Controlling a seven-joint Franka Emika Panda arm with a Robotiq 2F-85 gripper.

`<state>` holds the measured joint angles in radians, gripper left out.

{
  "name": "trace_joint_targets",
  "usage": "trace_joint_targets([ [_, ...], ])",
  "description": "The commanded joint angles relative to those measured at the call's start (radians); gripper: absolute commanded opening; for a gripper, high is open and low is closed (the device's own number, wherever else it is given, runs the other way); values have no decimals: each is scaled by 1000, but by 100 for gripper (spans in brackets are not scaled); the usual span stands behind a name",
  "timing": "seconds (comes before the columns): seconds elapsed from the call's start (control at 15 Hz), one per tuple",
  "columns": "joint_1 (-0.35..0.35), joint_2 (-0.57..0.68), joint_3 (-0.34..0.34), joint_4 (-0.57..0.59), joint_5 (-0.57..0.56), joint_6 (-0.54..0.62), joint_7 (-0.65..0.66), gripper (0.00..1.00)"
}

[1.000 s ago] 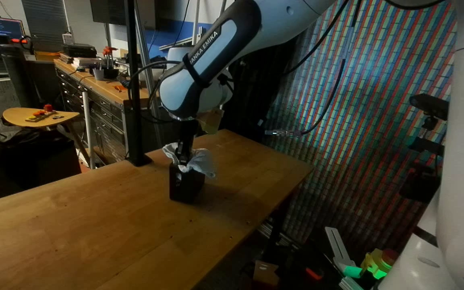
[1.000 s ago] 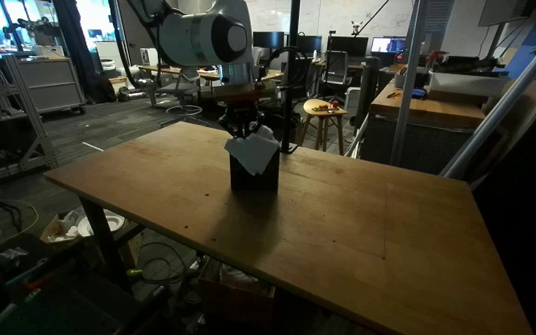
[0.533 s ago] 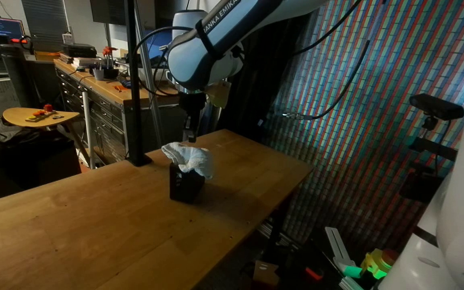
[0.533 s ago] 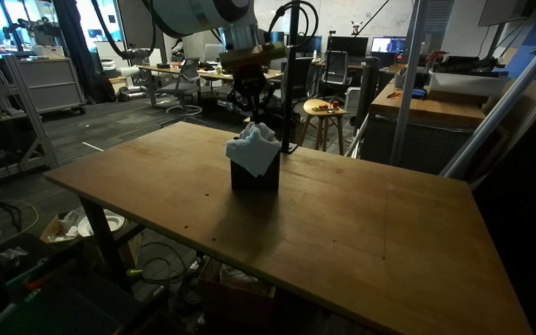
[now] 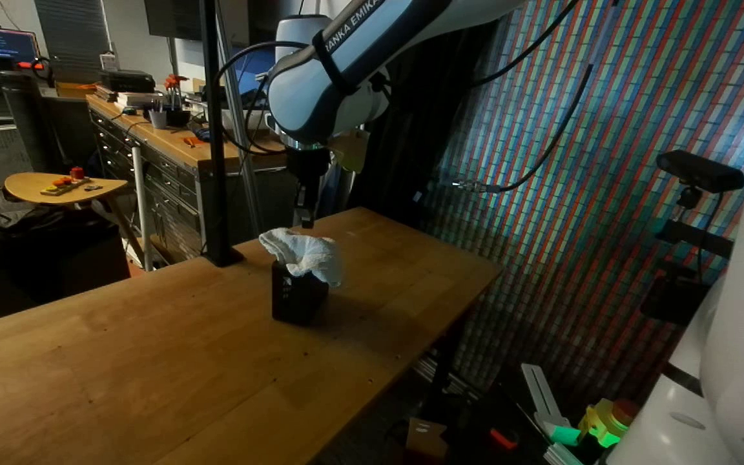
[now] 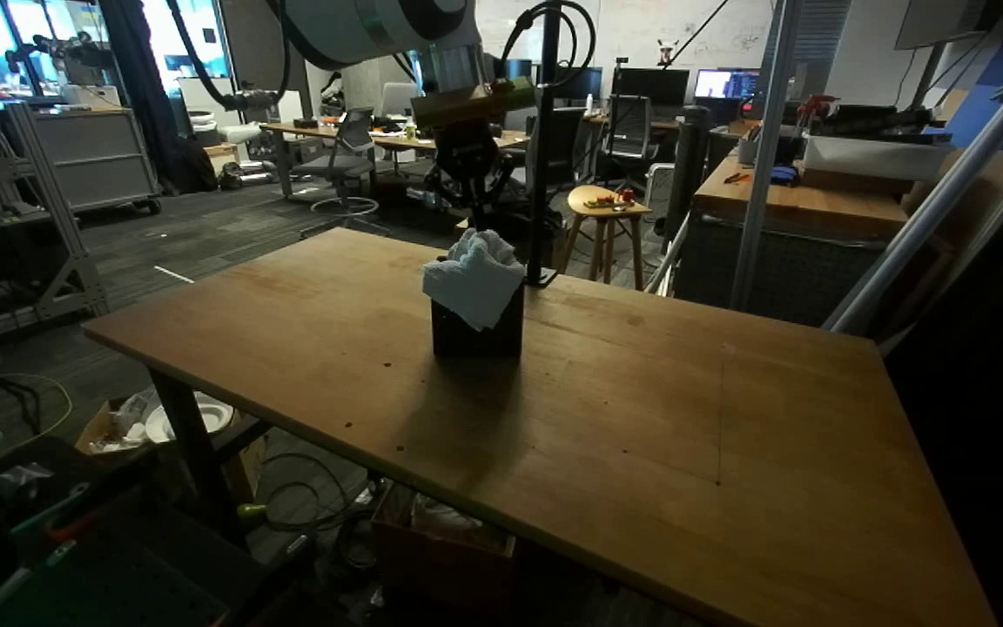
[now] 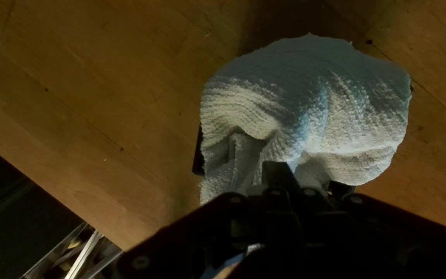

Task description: Put the towel in the box

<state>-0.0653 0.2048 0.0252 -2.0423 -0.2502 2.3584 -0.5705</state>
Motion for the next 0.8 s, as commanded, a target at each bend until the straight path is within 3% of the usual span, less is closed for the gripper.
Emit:
trace_joint_targets([
  [0.0,7,13,-2,26,21,-27,6,5],
  [0.73,-15,181,-6,105,34,2,52,5],
])
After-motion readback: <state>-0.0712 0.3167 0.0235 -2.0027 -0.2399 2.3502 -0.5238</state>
